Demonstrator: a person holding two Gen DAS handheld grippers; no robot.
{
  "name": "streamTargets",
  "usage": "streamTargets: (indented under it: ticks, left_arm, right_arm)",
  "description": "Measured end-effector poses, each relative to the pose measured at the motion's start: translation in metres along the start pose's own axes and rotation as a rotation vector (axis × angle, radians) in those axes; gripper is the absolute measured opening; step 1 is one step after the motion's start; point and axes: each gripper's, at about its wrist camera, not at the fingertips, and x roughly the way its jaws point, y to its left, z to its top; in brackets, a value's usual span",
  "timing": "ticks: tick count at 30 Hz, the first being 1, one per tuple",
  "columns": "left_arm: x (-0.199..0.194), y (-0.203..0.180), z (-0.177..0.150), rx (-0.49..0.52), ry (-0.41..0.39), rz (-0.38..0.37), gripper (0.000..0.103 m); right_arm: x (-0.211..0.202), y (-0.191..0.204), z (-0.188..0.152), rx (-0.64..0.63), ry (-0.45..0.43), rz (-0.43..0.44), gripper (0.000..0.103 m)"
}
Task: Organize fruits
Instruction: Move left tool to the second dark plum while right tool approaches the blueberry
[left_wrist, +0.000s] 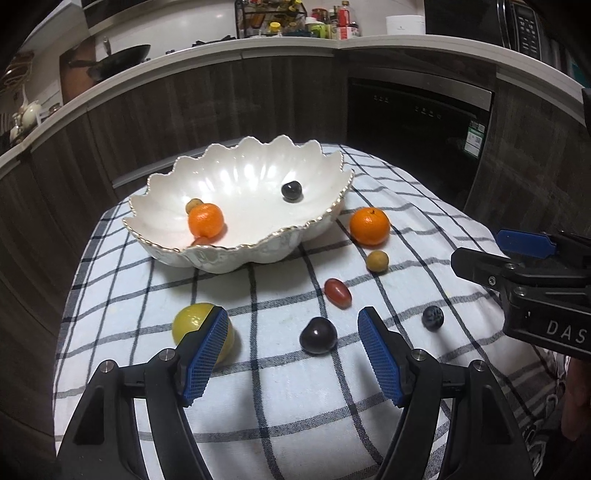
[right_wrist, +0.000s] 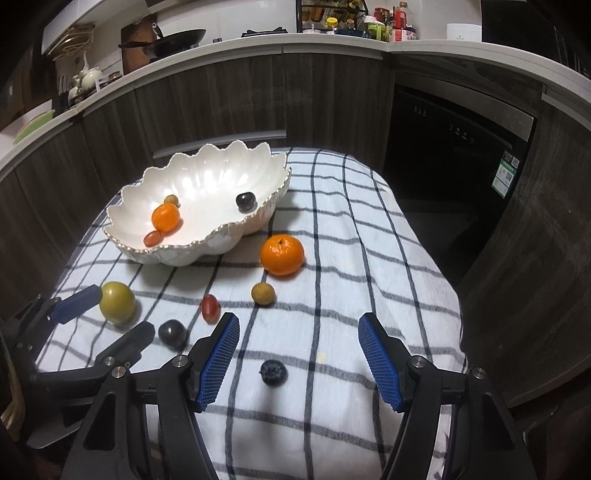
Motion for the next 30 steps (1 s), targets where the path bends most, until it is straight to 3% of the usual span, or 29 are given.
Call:
streamTargets:
  ticks: [7, 24, 30]
  left_arm:
    - [0.008, -0.007, -0.005, 0.041, 0.007, -0.022, 0.072]
    - [0.03, -0.005, -0.012, 0.032, 0.041, -0.043, 0.072]
    - [0.038, -0.005, -0.014, 0.021, 0.056, -0.057, 0.067]
  right_arm:
    - [0.002, 0.001, -0.011, -0.013, 0.014, 0.0, 0.068]
    - [0.026, 0.004, -0.025, -0.02, 0.071, 0.019, 0.068]
    - [0.034, 0.007, -0.027, -0.028, 0.086, 0.028, 0.068]
